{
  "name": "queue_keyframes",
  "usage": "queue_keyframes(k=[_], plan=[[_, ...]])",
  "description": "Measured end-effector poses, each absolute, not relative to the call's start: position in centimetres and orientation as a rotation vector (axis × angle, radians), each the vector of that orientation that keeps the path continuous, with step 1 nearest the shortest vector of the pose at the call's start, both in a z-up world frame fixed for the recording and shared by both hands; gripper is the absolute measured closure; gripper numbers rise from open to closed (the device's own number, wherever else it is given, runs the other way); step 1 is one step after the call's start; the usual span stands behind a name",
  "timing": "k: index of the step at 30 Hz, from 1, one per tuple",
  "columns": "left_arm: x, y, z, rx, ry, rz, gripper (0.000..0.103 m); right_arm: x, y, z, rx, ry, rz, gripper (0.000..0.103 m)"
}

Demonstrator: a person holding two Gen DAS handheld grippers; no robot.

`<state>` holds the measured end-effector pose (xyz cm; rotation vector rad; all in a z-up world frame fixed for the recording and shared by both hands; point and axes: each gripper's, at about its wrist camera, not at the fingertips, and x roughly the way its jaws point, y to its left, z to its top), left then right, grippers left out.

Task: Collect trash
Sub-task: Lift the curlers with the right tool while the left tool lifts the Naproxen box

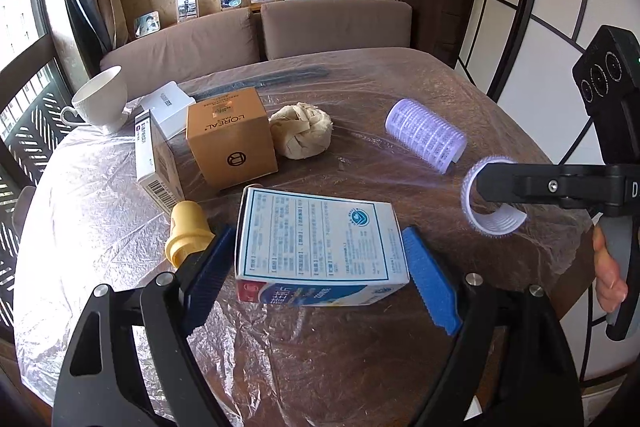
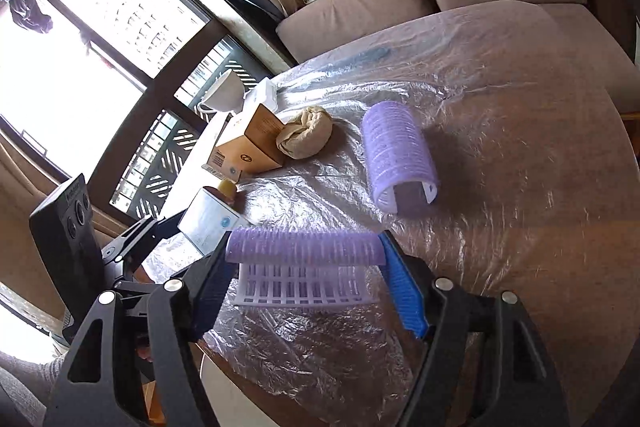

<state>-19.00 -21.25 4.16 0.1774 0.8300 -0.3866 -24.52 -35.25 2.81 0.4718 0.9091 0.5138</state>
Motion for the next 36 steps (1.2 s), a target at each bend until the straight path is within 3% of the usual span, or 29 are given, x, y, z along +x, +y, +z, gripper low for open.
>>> queue_keyframes(k=[6,13,16,17,19,24,28,33,35,36], plan=[[-19.7,-21.4,4.0,0.186,0.827,-0.385,0.018,-25.5,-33.2,2.1,0.234,0.937,0.415,0.033],[-19.5,-21.3,4.4,0.176,0.817,-0.391,0.018,-26.4,-33.0,1.8,0.238,0.915,0.416,0.044],[-19.6,-21.2,4.6,0.172,0.808,-0.392,0.018,-26.7,-32.6,2.1,0.179,0.898,0.395,0.043],[-19.6,-21.2,4.6,0.174,0.809,-0.391,0.018,-26.8,-32.3,2.2,0.141,0.897,0.373,0.041],[-19.7,-21.0,4.6,0.175,0.809,-0.39,0.018,-27.2,-31.8,2.2,0.087,0.88,0.332,0.023],[-19.9,-20.6,4.4,0.174,0.81,-0.384,0.018,-27.4,-31.2,1.7,0.024,0.863,0.256,0.014],[-19.9,-20.4,4.3,0.188,0.809,-0.384,0.018,-26.8,-31.5,0.7,0.054,0.876,0.231,0.013],[-19.8,-19.9,4.4,0.176,0.808,-0.381,0.018,-26.3,-30.9,0.6,0.039,0.85,0.217,0.013],[-19.9,-19.8,4.4,0.178,0.805,-0.382,0.018,-26.2,-30.5,0.6,0.019,0.841,0.219,0.02],[-19.9,-19.7,4.5,0.179,0.804,-0.383,0.018,-26.2,-30.3,0.7,0.012,0.841,0.223,0.031]])
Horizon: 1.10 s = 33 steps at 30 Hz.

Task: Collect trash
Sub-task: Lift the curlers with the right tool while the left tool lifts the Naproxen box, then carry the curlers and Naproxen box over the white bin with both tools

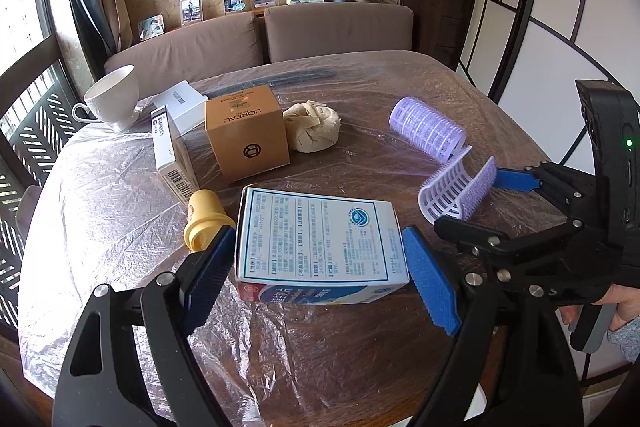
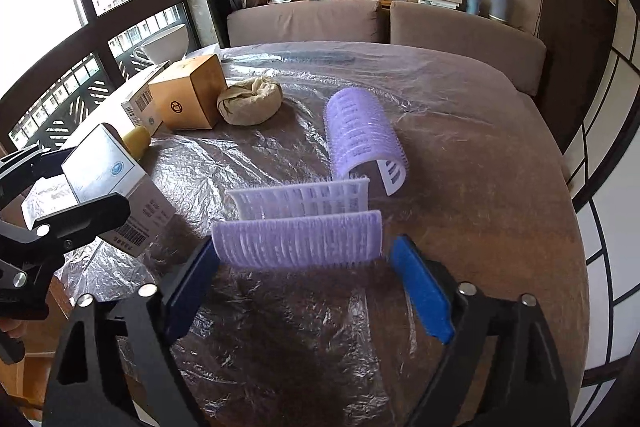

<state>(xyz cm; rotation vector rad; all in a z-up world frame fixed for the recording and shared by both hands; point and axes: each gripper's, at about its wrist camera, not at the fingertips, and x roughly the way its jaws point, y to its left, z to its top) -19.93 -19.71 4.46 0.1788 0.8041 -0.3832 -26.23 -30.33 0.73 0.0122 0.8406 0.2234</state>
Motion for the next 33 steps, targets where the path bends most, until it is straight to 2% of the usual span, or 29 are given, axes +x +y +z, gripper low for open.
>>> queue_keyframes(k=[16,33], plan=[[-21.7,-17.6,5.2,0.151,0.799,-0.402,0.018,-29.5,-29.9,3.7,0.11,0.827,0.258,0.031],[-28.2,-13.4,5.5,0.148,0.822,-0.437,0.018,-36.1,-25.8,4.5,0.138,0.848,0.297,0.031]])
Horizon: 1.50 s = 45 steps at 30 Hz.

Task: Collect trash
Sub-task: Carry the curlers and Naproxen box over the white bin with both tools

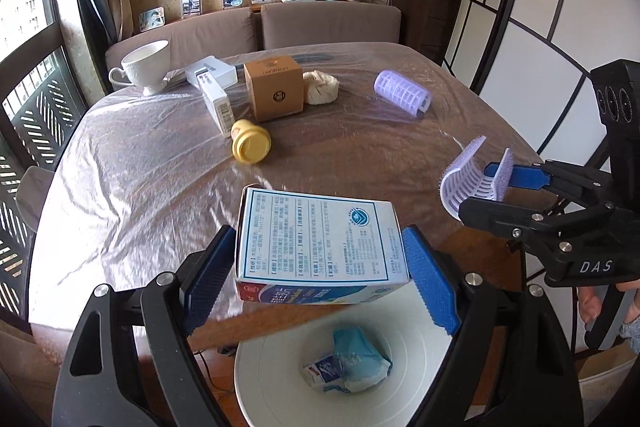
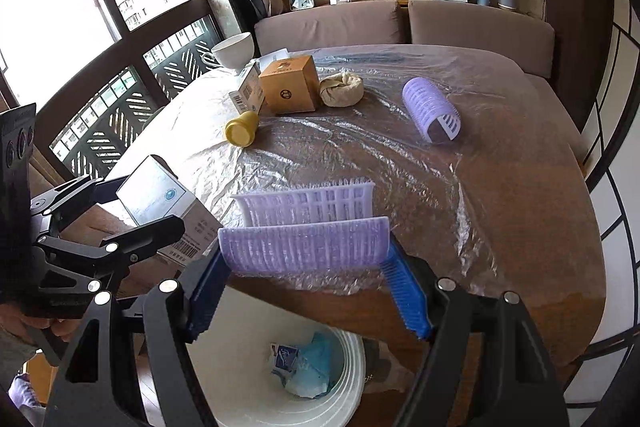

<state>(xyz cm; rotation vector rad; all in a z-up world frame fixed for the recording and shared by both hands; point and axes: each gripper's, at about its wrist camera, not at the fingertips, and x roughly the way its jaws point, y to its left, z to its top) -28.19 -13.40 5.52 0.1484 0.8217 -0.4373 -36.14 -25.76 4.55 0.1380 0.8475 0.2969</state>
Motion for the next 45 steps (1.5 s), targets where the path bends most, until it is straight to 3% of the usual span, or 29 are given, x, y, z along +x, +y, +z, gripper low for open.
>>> queue_keyframes(k=[18,45], plan=[[-33.6,-10.2,3.0,0.167,0.898,-0.456,0.018,-42.5,-21.9,1.8,0.132,0.945,0.302,0.031],[-35.3,-10.1,-2.2,0.2,1.017,-0.48,0.018,-45.1,-20.2,-3.9,0.07,1.114,0.308,0.031]])
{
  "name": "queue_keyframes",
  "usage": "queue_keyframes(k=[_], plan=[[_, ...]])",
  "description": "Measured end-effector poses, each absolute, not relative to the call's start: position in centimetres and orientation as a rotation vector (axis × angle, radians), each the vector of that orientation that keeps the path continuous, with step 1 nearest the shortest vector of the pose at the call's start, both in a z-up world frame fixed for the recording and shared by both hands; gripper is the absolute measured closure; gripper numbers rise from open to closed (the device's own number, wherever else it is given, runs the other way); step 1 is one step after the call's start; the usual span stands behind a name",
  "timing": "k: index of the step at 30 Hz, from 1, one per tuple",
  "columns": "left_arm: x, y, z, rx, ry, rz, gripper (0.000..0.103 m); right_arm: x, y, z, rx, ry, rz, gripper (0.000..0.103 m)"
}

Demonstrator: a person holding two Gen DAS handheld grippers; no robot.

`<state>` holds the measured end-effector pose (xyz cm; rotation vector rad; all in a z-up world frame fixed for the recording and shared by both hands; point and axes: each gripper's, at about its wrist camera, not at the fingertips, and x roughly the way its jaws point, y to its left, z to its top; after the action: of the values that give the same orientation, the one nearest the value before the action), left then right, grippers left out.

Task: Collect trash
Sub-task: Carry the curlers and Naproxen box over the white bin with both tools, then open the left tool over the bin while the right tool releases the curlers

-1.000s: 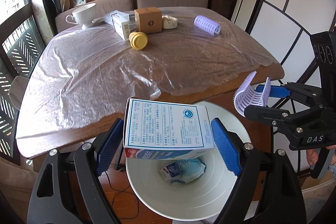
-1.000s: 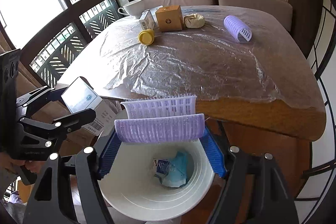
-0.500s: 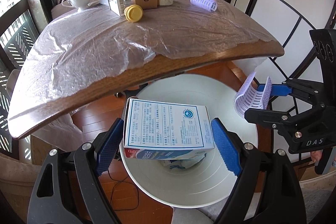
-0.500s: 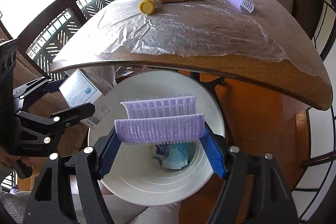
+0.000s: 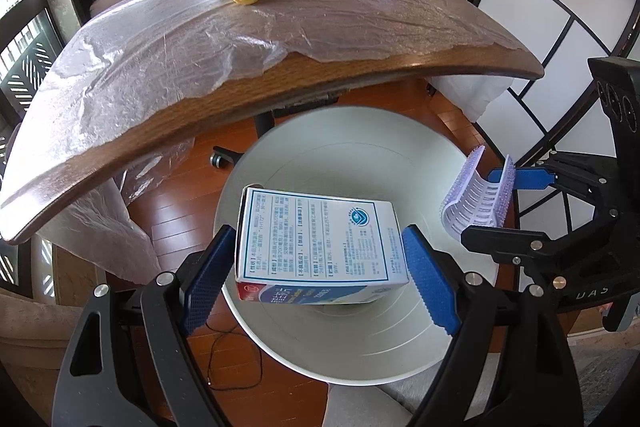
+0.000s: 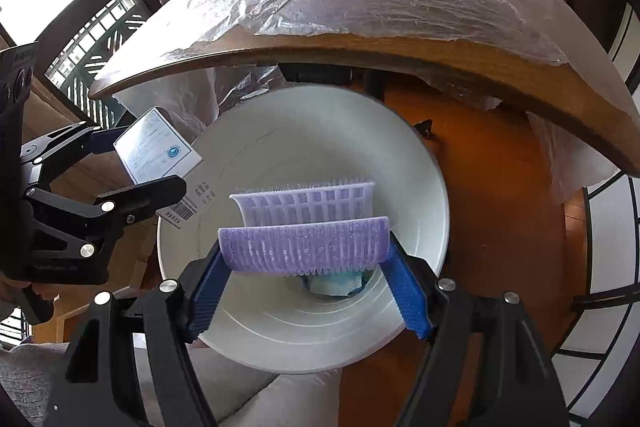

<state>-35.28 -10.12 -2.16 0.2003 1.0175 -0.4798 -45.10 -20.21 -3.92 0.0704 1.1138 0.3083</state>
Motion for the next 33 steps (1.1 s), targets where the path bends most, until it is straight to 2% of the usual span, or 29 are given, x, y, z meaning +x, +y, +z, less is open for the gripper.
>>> queue_keyframes(k=[33], plan=[[-33.6,-11.3,-7.2,0.255,1.133,-0.486,0.018,-43.4,-20.1,-8.7,0.003,1.229,0.31,0.031]])
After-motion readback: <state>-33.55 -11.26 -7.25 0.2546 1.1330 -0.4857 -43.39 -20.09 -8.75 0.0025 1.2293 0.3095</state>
